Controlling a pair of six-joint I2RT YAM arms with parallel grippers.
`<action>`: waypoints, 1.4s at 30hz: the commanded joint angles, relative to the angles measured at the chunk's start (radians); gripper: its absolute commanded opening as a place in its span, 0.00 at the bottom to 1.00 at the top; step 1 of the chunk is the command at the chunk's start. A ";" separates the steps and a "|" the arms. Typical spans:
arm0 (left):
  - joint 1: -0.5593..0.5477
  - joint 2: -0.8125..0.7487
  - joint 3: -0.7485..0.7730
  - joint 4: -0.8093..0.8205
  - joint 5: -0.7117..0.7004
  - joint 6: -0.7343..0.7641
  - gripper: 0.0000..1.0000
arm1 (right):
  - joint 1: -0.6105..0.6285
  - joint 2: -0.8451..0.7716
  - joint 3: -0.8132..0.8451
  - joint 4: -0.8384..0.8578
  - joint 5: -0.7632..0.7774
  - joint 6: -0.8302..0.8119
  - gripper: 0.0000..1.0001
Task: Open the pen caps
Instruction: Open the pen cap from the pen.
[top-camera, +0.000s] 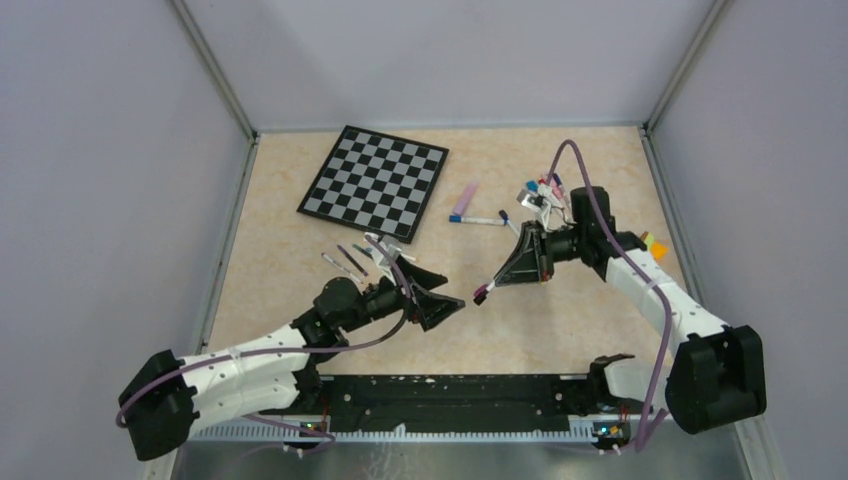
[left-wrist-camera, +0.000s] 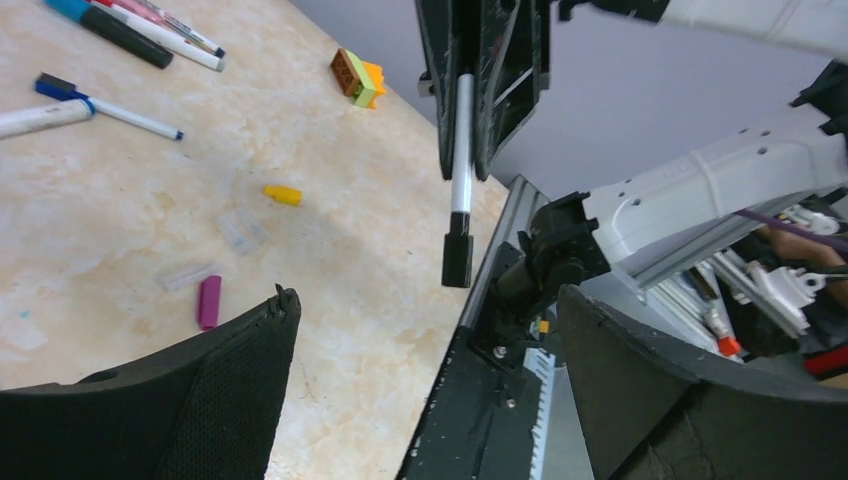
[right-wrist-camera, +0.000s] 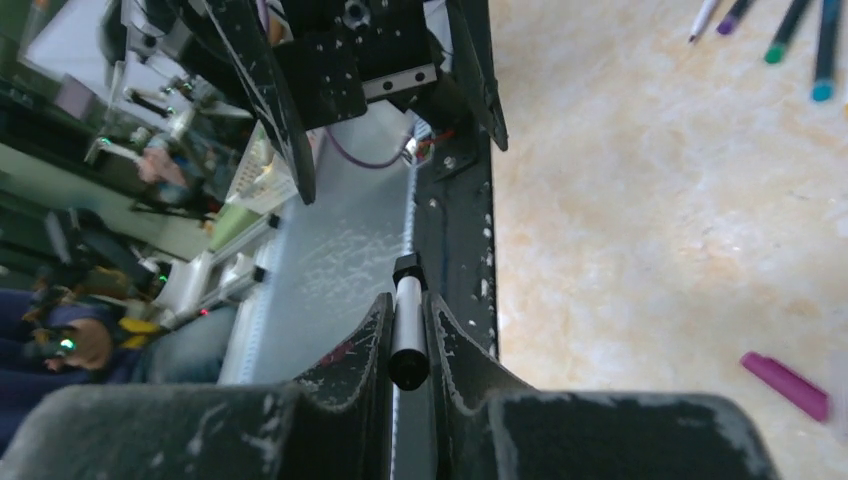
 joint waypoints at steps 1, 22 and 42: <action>0.020 0.042 -0.002 0.171 0.101 -0.106 0.99 | -0.014 -0.052 -0.165 0.766 -0.143 0.671 0.00; 0.023 0.348 0.110 0.357 0.204 -0.252 0.62 | -0.009 -0.038 -0.133 0.568 -0.036 0.525 0.00; 0.025 0.450 0.137 0.410 0.291 -0.270 0.00 | -0.001 -0.017 -0.053 0.317 0.016 0.320 0.00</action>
